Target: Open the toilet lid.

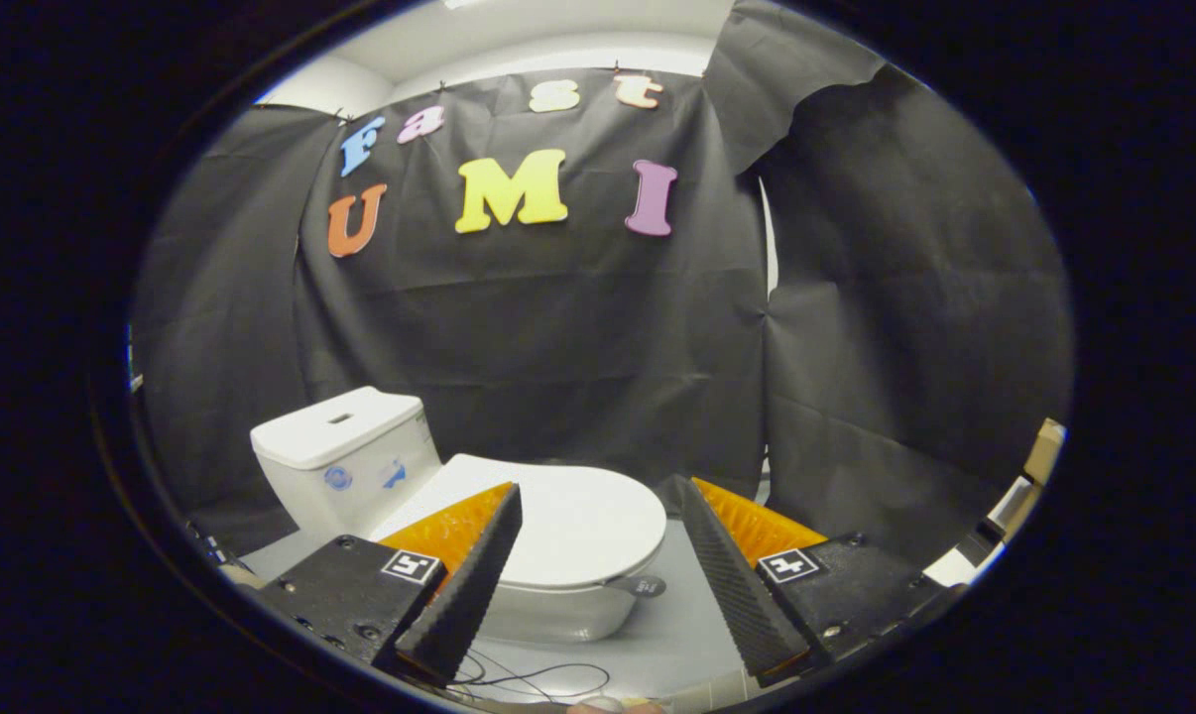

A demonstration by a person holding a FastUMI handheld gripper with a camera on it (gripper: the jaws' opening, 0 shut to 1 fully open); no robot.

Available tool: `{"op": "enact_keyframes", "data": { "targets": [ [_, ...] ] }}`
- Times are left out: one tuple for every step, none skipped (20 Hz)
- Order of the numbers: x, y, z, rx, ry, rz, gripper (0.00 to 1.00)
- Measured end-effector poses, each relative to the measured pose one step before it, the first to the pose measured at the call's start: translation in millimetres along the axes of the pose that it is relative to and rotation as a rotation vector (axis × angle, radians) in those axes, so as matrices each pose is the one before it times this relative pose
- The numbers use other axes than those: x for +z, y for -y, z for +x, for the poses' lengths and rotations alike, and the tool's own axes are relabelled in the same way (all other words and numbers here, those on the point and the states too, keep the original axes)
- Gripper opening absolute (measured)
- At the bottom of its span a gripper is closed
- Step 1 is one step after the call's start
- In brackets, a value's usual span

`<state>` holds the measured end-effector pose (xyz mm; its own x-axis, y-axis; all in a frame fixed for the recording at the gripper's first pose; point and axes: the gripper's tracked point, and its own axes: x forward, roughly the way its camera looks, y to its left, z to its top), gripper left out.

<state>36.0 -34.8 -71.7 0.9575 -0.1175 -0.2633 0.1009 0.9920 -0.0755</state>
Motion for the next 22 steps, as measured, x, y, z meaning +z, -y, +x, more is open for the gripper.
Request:
{"op": "enact_keyframes", "data": {
  "targets": [
    [-4.19,2.16,7.23,0.003,-0.0285,-0.00453,1.0],
    [-6.29,2.73,9.33,0.00285,-0.03315,0.00035,1.0],
    [-6.77,4.78,9.04,-0.00677,-0.04608,0.00567,1.0],
    [-9.29,5.47,10.16,-0.00916,-0.05512,0.01189,1.0],
    [-8.44,6.18,8.91,-0.00637,-0.05564,0.02106,1.0],
    [-4.59,6.38,6.99,-0.0043,-0.04192,0.03411,1.0],
    [-4.15,6.53,7.11,-0.00101,-0.03347,0.04023,1.0],
    [-6.64,6.75,7.77,-0.00203,-0.03648,0.04247,1.0],
    [-6.51,1.81,7.04,0.00978,-0.03767,0.03798,1.0],
    [-8.06,1.32,9.14,0.00549,-0.04481,0.03527,1.0],
    [-6.76,2.08,8.69,0.00961,-0.03529,0.02876,1.0],
    [-2.32,2.92,9.22,0.00585,-0.0202,0.02165,1.0],
    [-2.35,4.72,8.45,-0.00112,-0.01635,0.00773,1.0],
    [-2.84,5.97,8.08,-0.00871,-0.01108,0.00557,1.0],
    [-2.13,5.27,7.63,-0.0049,-0.01354,0.00759,1.0],
    [-0.61,3.04,7.9,-0.00319,-0.01341,0.01679,1.0],
    [-0.37,2.16,8.11,0.00159,-0.01395,0.01867,0.99],
    [-0.91,5.21,9.35,-0.00867,-0.01743,0.01717,0.99],
    [-2.23,4.95,7.97,-0.0083,-0.02455,0.00933,0.99],
    [-2.5,1.87,7.49,-0.00117,-0.01682,0.00781,0.99],
    [-0.03,1.31,7.4,0.00141,-0.01501,0.01167,0.99],
    [-2.16,-1.09,5.41,0.01122,-0.01435,0.01431,0.99]
  ]
}}
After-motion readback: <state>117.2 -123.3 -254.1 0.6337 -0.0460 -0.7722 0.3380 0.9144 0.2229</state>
